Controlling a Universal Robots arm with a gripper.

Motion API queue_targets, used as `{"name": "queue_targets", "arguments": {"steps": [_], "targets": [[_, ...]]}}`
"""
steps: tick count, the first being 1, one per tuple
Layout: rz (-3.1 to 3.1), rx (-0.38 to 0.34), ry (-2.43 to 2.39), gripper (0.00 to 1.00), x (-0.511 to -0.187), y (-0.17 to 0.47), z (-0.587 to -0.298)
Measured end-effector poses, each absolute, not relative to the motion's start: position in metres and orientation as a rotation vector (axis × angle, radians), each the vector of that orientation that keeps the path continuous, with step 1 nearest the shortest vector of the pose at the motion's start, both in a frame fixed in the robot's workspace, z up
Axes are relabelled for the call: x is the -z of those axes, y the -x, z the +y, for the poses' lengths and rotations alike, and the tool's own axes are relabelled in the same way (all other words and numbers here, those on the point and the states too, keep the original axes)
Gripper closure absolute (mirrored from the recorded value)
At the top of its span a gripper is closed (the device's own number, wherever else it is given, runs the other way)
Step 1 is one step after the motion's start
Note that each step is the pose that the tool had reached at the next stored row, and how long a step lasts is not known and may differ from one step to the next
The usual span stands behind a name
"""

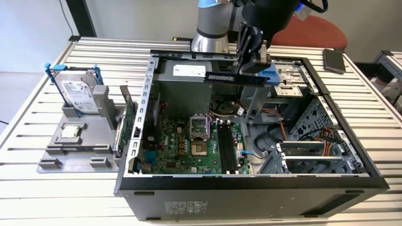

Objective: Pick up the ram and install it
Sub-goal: 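Insert the ram into the slot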

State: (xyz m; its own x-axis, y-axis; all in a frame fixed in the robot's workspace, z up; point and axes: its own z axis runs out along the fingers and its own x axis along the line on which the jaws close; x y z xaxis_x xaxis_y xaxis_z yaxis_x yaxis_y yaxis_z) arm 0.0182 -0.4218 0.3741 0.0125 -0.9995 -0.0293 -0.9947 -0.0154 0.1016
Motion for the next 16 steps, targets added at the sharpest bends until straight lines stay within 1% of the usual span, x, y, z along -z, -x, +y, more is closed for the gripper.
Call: {"name": "queue_targets", "arguments": {"steps": [4, 8, 10, 16], "targets": [[-2.170, 0.133, -2.205, 1.00, -0.374, -0.018, -0.433], [-2.196, 0.075, -2.235, 1.00, -0.374, -0.018, -0.443], [-2.202, 0.061, -2.241, 1.00, -0.374, -0.018, -0.447], [-2.210, 0.057, -2.235, 1.00, -0.373, -0.018, -0.450]]}}
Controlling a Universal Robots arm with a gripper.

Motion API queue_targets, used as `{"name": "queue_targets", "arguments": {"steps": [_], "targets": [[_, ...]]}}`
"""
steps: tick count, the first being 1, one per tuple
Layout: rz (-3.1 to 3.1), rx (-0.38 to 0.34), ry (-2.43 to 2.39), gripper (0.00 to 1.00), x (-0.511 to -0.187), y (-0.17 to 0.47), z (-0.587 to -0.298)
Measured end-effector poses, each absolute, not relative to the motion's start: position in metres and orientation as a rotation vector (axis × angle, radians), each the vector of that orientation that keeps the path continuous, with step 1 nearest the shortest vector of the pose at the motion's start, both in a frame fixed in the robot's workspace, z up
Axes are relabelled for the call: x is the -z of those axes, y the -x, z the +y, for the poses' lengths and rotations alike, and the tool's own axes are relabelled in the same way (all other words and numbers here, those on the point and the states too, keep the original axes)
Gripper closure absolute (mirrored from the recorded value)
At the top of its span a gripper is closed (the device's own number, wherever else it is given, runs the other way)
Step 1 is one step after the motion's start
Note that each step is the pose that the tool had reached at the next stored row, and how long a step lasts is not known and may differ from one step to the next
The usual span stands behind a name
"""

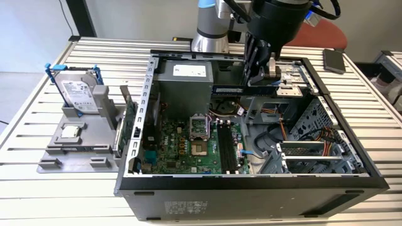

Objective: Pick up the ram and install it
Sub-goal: 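Insert the ram into the slot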

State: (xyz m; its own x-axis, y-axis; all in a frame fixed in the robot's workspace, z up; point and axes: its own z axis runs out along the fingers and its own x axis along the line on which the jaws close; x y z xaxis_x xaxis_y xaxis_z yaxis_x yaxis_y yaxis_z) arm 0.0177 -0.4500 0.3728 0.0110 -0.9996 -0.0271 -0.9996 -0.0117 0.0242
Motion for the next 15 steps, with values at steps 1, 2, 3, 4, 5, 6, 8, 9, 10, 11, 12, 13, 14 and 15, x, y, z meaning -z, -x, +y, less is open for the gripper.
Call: {"name": "queue_targets", "arguments": {"steps": [1, 2, 3, 4, 5, 6, 8, 9, 10, 11, 12, 13, 14, 15], "targets": [[2.222, -0.057, 2.217, 1.00, -0.3725, -0.0178, -0.4501], [2.240, -0.057, 2.199, 1.00, -0.3721, -0.0178, -0.4501], [2.257, -0.057, 2.180, 1.00, -0.3718, -0.0178, -0.4501], [2.275, -0.057, 2.162, 1.00, -0.3716, -0.0178, -0.4501], [2.291, -0.057, 2.144, 1.00, -0.3713, -0.0178, -0.4501], [2.308, -0.057, 2.125, 1.00, -0.3711, -0.0177, -0.4501], [2.339, -0.057, 2.091, 1.00, -0.3709, -0.0178, -0.4501], [2.354, -0.057, 2.073, 1.00, -0.3708, -0.0178, -0.4501], [2.369, -0.056, 2.056, 1.00, -0.3707, -0.0178, -0.4501], [2.382, -0.056, 2.040, 1.00, -0.3706, -0.0178, -0.4501], [2.398, -0.056, 2.022, 1.00, -0.3706, -0.0178, -0.4501], [2.413, -0.056, 2.003, 1.00, -0.3705, -0.0177, -0.4501], [2.429, -0.055, 1.983, 1.00, -0.3704, -0.0178, -0.4501], [2.446, -0.055, 1.962, 1.00, -0.3703, -0.0178, -0.4501]]}}
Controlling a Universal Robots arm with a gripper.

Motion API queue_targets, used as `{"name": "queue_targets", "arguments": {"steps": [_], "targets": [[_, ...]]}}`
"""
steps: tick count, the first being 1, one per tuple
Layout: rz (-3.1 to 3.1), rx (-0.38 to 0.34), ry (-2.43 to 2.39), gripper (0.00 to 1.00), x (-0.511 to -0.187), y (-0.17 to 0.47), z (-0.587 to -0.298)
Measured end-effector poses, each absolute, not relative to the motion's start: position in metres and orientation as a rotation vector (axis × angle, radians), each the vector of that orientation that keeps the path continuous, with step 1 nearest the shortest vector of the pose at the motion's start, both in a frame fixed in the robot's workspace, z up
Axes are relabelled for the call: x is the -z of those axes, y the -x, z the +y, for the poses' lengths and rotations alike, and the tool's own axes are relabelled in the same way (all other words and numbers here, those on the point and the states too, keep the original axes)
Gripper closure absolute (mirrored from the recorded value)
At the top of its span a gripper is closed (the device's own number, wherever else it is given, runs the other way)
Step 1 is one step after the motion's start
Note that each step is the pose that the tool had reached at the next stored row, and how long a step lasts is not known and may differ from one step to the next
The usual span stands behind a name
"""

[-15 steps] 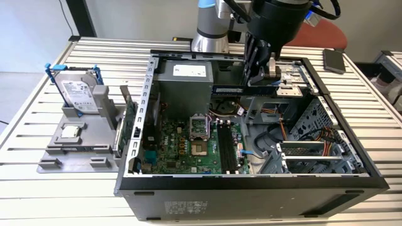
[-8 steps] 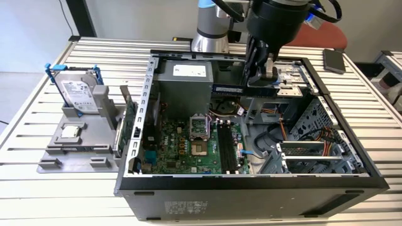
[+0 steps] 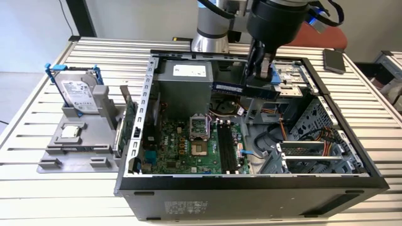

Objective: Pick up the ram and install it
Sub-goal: 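Insert the ram into the slot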

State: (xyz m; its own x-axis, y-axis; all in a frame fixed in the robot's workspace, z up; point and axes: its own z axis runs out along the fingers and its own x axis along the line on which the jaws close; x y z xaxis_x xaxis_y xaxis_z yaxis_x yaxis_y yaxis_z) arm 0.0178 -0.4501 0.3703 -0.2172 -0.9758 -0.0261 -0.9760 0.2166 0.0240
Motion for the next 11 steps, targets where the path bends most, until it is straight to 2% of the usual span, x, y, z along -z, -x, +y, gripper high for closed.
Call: {"name": "queue_targets", "arguments": {"steps": [11], "targets": [[2.619, -0.053, 1.720, 1.00, -0.3695, -0.0178, -0.4501]]}}
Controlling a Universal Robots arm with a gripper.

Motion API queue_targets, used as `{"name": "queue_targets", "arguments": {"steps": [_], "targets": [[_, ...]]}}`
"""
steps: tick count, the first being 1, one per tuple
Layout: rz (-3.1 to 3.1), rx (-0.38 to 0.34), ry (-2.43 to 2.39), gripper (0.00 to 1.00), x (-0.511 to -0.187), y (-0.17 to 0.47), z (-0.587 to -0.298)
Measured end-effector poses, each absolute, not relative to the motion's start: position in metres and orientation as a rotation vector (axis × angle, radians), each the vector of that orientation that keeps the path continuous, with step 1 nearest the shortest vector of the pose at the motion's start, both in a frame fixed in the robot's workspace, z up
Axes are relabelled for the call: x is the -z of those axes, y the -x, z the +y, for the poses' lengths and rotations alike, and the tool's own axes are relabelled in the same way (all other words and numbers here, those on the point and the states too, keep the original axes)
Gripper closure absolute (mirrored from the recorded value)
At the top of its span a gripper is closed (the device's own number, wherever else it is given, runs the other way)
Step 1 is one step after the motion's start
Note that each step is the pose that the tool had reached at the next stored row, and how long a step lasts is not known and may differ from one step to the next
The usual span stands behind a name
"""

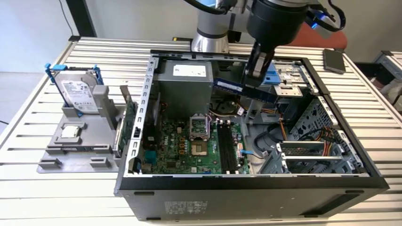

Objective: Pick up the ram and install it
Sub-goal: 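Insert the ram into the slot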

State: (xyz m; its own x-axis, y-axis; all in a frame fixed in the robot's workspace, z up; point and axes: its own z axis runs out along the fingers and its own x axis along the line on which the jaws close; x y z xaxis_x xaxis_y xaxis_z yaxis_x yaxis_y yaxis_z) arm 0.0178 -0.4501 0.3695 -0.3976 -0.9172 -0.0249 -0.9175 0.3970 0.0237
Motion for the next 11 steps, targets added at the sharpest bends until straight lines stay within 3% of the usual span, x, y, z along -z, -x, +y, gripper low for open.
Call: {"name": "queue_targets", "arguments": {"steps": [11], "targets": [[2.758, -0.051, 1.481, 1.00, -0.3688, -0.0178, -0.4503]]}}
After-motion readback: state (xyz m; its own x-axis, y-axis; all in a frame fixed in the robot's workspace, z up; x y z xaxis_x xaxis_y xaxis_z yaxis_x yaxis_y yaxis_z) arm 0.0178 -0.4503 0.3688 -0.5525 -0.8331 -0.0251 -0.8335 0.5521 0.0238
